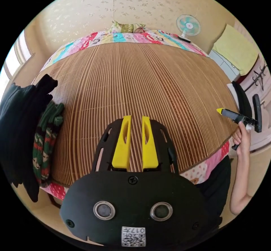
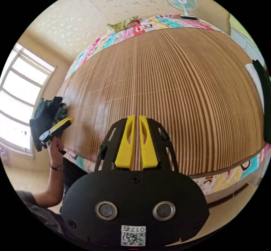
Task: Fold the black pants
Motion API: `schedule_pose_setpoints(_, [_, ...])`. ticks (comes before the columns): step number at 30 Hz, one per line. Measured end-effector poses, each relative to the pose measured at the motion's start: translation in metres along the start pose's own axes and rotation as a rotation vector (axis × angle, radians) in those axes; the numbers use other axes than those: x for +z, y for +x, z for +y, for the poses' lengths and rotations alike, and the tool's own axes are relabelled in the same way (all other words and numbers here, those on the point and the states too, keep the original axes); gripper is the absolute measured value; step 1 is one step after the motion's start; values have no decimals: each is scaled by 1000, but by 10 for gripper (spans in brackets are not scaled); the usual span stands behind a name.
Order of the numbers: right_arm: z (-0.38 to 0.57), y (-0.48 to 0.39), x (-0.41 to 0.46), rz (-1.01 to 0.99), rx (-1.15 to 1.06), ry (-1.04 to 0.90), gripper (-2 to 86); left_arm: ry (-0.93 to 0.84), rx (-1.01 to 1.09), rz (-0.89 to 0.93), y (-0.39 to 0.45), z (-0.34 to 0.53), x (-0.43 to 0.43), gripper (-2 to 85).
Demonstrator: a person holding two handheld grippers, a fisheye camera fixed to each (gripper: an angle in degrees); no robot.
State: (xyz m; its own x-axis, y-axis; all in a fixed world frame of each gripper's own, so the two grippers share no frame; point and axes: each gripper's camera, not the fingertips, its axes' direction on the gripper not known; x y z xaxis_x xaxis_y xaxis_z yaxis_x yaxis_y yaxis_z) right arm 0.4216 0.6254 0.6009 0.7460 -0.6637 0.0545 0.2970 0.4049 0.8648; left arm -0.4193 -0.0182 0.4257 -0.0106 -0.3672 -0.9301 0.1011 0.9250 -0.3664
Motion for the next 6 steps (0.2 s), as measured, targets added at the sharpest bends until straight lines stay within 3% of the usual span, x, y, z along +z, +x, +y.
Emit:
schedule_pose_setpoints(2, [32, 6, -28, -205, -43, -8, 37, 75, 21, 104, -21, 26, -42, 34])
schedule_pose_setpoints(4, [56, 9, -48, -289, -68, 1, 45, 115, -34, 227, -57, 53, -77, 3])
schedule_pose_setpoints(6, [78, 11, -66, -326, -72, 2, 52, -4, -221, 515, -125, 81, -87, -5])
